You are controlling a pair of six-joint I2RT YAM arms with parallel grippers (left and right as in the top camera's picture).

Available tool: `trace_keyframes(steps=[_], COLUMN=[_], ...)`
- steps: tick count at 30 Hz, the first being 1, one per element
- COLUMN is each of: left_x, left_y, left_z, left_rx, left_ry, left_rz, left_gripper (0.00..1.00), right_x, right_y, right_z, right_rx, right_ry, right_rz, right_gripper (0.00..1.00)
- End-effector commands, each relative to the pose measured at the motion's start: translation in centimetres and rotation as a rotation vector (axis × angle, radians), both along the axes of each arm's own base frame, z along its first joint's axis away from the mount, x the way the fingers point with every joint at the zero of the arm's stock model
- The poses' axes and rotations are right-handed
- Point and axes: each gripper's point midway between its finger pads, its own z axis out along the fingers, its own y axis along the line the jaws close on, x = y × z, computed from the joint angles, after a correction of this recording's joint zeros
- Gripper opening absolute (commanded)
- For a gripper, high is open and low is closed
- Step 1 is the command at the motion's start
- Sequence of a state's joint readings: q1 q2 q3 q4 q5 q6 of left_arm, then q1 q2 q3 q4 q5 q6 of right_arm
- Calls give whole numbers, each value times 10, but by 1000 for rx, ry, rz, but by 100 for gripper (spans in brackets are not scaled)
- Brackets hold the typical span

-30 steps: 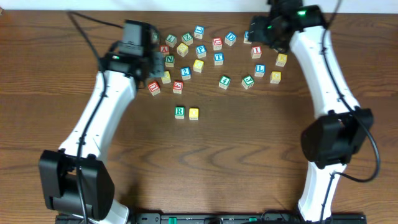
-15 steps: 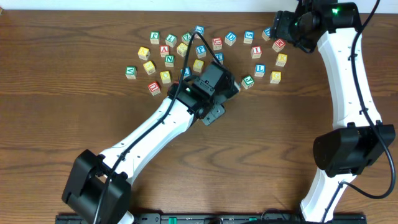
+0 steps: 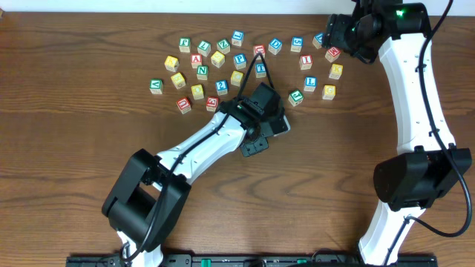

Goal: Spell out ROBOT
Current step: 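Place the B block right of the O block, release and lift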

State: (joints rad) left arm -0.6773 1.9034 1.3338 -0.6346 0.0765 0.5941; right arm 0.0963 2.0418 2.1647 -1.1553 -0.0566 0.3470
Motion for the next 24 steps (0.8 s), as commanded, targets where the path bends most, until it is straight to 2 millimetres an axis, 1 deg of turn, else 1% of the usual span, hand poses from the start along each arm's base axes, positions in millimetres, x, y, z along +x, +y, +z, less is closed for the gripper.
trace_keyframes(steps=[1, 5, 6, 8, 12, 13, 15, 17, 18, 19, 20, 21, 22, 23, 24], left_x=[-2, 8, 10, 10, 11, 14, 24, 37, 47, 52, 56, 60, 61, 64, 68], left_y=[-2, -10, -11, -12, -12, -14, -15, -19, -20, -18, -15, -6, -1, 9, 24], left_z=[-18, -27, -28, -29, -29, -26, -13, 19, 56, 78, 93, 116, 126, 142, 165], left_rx=[27, 7, 4, 3, 2, -6, -12, -48, -117, -166, -198, -246, -269, -310, -372], left_ry=[12, -17, -22, -23, -24, -41, -96, -176, -241, -279, -301, -328, -337, -351, -369], left_rz=[-90, -92, -92, -92, -92, -90, -71, -57, -4, 45, 82, 150, 184, 253, 356], left_gripper=[33, 34, 39, 41, 48, 48, 48, 49, 49, 53, 54, 56, 57, 59, 62], right_x=[-2, -6, -6, -6, -6, -6, -6, -6, -6, -6, -7, -8, -8, -10, -11], right_y=[2, 1, 1, 1, 1, 2, 2, 2, 2, 2, 2, 5, 7, 10, 17], right_z=[3, 0, 0, 0, 0, 0, 0, 0, 0, 0, 0, -1, -1, -2, -3], right_rx=[-6, -8, -8, -8, -8, -7, -7, -7, -7, -7, -7, -7, -8, -9, -15], right_ry=[-3, 16, 16, 16, 16, 16, 16, 16, 16, 17, 19, 23, 24, 28, 32], right_rz=[17, 17, 17, 17, 18, 18, 18, 18, 18, 18, 20, 26, 28, 37, 62], right_gripper=[76, 76, 76, 76, 76, 76, 76, 77, 77, 77, 78, 79, 79, 80, 80])
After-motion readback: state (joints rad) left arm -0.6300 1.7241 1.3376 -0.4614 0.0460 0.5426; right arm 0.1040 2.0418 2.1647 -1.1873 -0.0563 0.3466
